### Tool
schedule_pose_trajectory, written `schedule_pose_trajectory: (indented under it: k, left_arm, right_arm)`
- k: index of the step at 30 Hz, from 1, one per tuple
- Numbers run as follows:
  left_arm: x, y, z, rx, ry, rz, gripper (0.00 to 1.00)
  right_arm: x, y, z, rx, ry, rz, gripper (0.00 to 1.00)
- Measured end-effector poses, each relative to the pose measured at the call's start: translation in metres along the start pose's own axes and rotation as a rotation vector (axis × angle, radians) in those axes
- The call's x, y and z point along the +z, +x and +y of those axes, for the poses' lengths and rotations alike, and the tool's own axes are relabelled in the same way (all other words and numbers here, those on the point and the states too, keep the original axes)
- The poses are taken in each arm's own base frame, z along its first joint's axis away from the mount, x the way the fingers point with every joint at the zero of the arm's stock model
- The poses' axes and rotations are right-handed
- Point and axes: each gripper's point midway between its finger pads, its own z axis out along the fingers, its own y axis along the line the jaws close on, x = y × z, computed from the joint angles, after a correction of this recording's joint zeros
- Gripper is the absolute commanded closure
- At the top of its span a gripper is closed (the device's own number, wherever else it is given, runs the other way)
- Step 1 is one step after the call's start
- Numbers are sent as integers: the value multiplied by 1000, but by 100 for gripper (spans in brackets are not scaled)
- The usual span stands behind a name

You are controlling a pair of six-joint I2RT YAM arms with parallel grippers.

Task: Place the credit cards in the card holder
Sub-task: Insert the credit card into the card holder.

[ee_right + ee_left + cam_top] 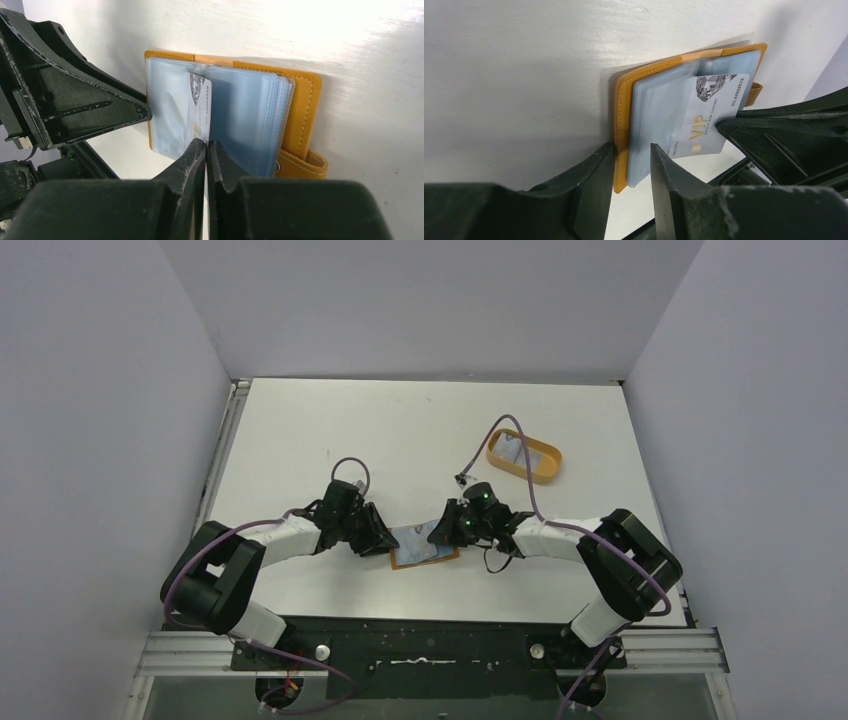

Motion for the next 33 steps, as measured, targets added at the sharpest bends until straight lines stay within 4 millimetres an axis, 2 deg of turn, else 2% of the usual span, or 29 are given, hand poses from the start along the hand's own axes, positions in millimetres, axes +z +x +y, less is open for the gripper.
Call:
schedule_pose_trajectory:
  k: [24,33]
  left_arm:
    - [1,1,-2,1,5,14,69]
    - [2,1,-2,1,6,15,69]
  right_arm:
    - [-2,-5,-1,-121,40,16,100]
    - [0,-4,3,-114,37,3,100]
